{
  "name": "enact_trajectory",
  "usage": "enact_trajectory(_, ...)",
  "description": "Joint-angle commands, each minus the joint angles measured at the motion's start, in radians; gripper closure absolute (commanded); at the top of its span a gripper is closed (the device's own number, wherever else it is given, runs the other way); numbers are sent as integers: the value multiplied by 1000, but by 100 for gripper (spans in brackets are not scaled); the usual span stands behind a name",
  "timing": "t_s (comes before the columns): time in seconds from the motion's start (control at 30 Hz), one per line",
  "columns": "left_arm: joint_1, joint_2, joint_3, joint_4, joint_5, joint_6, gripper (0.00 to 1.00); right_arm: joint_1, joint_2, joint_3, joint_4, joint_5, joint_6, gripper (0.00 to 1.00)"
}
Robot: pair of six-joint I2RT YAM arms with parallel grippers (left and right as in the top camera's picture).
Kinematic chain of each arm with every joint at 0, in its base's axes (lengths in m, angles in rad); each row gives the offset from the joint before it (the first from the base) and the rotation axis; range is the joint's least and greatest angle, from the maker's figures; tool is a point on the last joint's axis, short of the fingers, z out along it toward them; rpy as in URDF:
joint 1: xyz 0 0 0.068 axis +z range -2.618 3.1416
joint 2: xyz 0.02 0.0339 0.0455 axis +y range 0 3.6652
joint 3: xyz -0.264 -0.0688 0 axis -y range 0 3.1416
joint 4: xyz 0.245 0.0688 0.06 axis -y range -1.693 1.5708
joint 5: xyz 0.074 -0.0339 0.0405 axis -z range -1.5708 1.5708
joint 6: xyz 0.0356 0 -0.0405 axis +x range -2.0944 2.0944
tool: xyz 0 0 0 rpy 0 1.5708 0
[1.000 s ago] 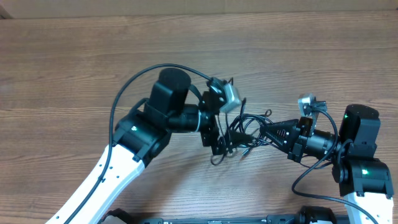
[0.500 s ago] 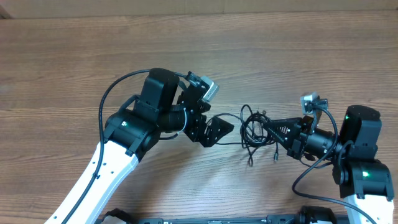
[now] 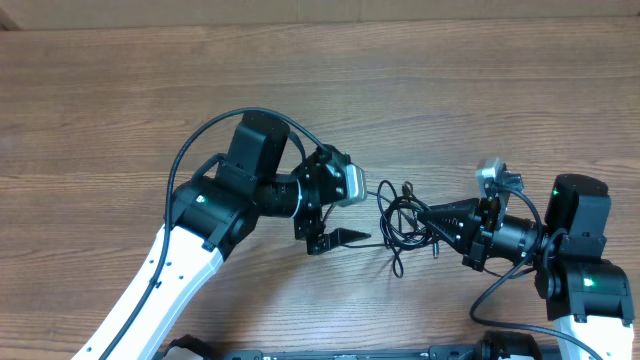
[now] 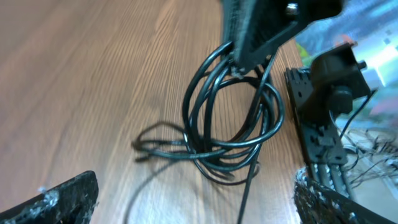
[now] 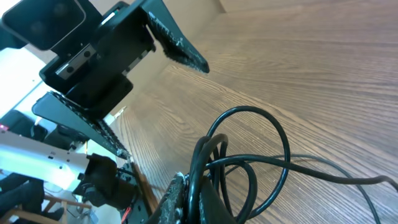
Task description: Untangle cables
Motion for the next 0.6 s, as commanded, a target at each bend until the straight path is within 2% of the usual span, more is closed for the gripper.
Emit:
enact_trajectory(0.0,-41,-8,17,17,64,197,0,-2,-13,1,3,-123,-79,96)
enact_trajectory(0.27,-191,3,17,121,56,202,0,-2,-13,1,2,-167,-109,96)
enact_trajectory(0.43,-204,21,17,134,56,190,0,-2,-13,1,-2,-167,-109,96)
enact_trajectory(0.5,-203,32,17,134,56,190,10,-2,-13,1,-3,-167,-109,96)
enact_trajectory(0.57,-203,43,17,135,55,191,12,-2,-13,1,-13,-167,-121,96)
